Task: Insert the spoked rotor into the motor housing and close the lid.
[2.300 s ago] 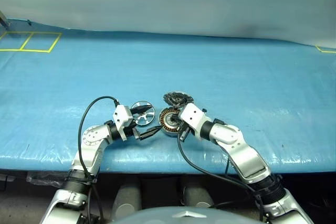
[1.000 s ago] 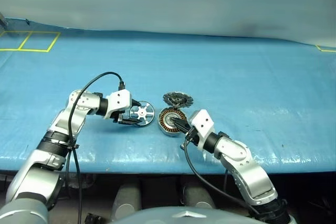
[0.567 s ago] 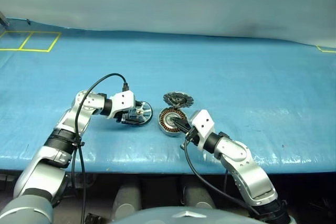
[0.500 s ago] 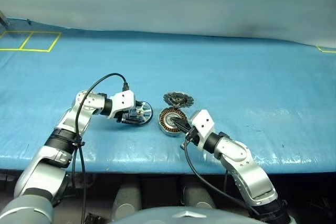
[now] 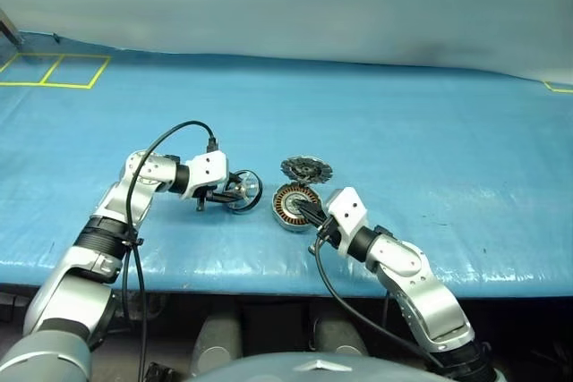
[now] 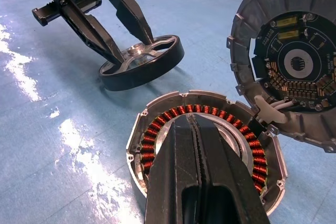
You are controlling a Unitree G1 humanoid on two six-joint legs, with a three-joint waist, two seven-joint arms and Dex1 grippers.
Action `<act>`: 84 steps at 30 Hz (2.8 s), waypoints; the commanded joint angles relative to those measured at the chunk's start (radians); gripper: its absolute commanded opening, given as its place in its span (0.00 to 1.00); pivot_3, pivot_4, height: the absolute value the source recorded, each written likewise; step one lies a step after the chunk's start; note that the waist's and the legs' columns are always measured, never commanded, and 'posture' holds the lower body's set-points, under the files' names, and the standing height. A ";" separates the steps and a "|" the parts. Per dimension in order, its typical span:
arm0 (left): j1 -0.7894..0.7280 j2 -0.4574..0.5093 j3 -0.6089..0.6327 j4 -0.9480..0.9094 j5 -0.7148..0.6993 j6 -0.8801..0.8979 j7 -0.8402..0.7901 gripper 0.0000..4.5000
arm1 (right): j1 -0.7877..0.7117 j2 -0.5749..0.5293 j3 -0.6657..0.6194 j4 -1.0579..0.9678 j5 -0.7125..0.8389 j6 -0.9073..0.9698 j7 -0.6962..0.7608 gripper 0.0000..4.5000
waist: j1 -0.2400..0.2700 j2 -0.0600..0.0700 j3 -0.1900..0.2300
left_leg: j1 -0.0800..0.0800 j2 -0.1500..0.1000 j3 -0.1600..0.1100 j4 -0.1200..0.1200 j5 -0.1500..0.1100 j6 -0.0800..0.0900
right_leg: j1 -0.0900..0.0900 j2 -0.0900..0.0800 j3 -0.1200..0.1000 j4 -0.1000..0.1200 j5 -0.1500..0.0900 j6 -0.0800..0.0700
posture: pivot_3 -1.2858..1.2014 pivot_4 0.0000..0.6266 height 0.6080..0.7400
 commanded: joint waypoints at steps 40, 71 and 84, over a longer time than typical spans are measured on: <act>-0.146 -0.146 0.031 0.028 -0.254 0.132 -0.283 0.34 | 0.173 -0.056 -0.191 -0.021 0.077 -0.046 0.016 0.00 | -0.006 -0.001 0.001 | -0.003 0.000 -0.001 0.000 0.000 0.000 | -0.002 0.001 0.000 0.000 0.000 0.000 | 0.52 0.24 1.00; -0.217 -0.212 0.022 0.156 -0.187 0.034 -0.333 0.34 | 0.175 -0.046 -0.170 -0.006 0.048 -0.059 -0.004 0.00 | -0.004 -0.002 0.001 | -0.004 -0.001 -0.001 0.001 0.000 0.000 | -0.002 0.001 0.000 0.000 0.000 0.000 | 0.52 0.24 1.00; -0.249 -0.237 0.022 0.180 -0.185 0.016 -0.305 0.34 | 0.164 -0.047 -0.164 0.003 0.041 -0.057 -0.003 0.00 | -0.004 -0.002 0.001 | -0.004 -0.001 -0.001 0.001 0.000 0.000 | -0.002 0.001 0.000 0.000 0.000 0.000 | 0.52 0.24 1.00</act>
